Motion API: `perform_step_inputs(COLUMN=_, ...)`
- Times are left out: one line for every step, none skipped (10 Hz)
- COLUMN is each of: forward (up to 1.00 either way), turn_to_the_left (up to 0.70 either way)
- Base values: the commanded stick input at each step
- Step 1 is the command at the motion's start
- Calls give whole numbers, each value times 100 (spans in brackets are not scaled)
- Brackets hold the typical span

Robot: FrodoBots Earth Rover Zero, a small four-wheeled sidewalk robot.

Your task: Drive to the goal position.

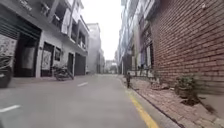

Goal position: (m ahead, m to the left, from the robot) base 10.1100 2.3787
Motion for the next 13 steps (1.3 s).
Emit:
perform_step_inputs(forward=46, turn_to_the_left=0)
perform_step_inputs(forward=46, turn_to_the_left=0)
perform_step_inputs(forward=46, turn_to_the_left=0)
perform_step_inputs(forward=46, turn_to_the_left=0)
perform_step_inputs(forward=46, turn_to_the_left=0)
perform_step_inputs(forward=46, turn_to_the_left=0)
perform_step_inputs(forward=46, turn_to_the_left=0)
perform_step_inputs(forward=46, turn_to_the_left=0)
perform_step_inputs(forward=46, turn_to_the_left=0)
perform_step_inputs(forward=46, turn_to_the_left=0)
perform_step_inputs(forward=46, turn_to_the_left=0)
perform_step_inputs(forward=46, turn_to_the_left=0)
perform_step_inputs(forward=46, turn_to_the_left=0)
